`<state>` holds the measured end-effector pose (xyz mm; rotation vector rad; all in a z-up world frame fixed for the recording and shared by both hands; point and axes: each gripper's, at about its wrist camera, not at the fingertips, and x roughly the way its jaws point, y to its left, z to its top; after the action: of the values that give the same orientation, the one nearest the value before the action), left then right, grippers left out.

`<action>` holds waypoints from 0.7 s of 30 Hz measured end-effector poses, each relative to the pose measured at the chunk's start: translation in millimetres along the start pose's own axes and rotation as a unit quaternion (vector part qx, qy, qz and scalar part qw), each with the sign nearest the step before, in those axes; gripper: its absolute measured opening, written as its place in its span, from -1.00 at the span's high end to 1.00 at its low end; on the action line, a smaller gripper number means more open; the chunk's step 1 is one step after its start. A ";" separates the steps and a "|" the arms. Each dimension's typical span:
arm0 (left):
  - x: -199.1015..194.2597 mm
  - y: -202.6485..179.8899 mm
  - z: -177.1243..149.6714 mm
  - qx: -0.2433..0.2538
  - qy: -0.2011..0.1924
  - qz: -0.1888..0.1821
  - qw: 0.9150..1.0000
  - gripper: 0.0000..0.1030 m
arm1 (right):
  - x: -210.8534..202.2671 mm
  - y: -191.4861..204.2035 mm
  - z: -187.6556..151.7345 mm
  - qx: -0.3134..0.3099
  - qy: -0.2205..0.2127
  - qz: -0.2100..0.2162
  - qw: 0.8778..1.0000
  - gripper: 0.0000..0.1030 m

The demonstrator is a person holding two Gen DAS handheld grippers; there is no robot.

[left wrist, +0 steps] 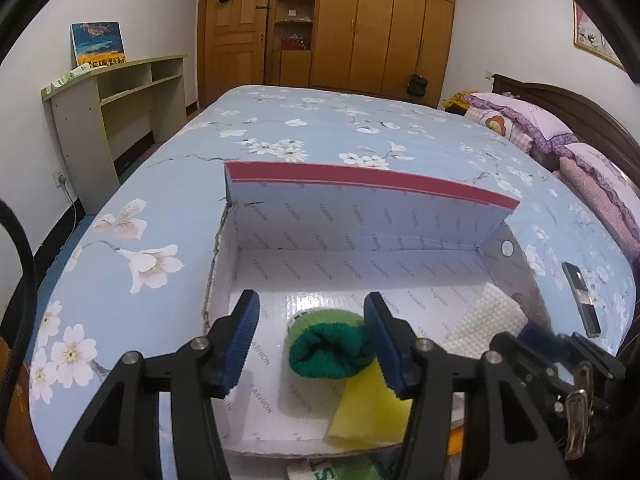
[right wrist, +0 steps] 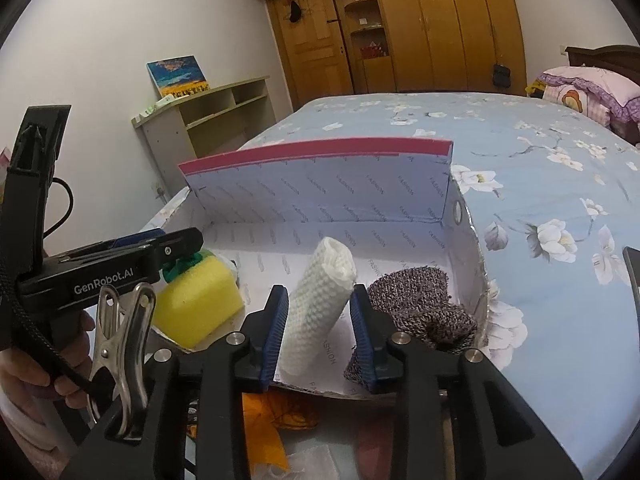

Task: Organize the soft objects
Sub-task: 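Carry the white mesh sponge and green wristband into the box and release, then grasp the white FIRST wristband with the left tool while the right tool grasps the orange scrunchie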

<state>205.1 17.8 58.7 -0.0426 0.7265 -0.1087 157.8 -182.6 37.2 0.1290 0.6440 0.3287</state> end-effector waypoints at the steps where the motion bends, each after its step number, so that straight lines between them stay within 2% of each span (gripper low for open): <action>1: -2.1 -0.1 -0.2 0.000 -0.001 0.001 1.000 -0.13 | -1.6 0.4 0.4 0.000 -0.002 -0.001 1.000 0.30; 5: -10.9 1.2 -2.0 -0.003 -0.003 0.004 1.000 -0.21 | -8.5 0.9 0.6 0.000 -0.007 -0.001 1.000 0.26; 21: -51.4 3.1 -17.4 -0.009 -0.010 -0.008 1.000 -0.22 | -46.3 3.4 -5.8 0.009 -0.030 -0.003 1.000 0.22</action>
<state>155.6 26.7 79.5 -0.0669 0.7069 -0.1173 118.6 -195.0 59.6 0.1536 0.5885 0.3113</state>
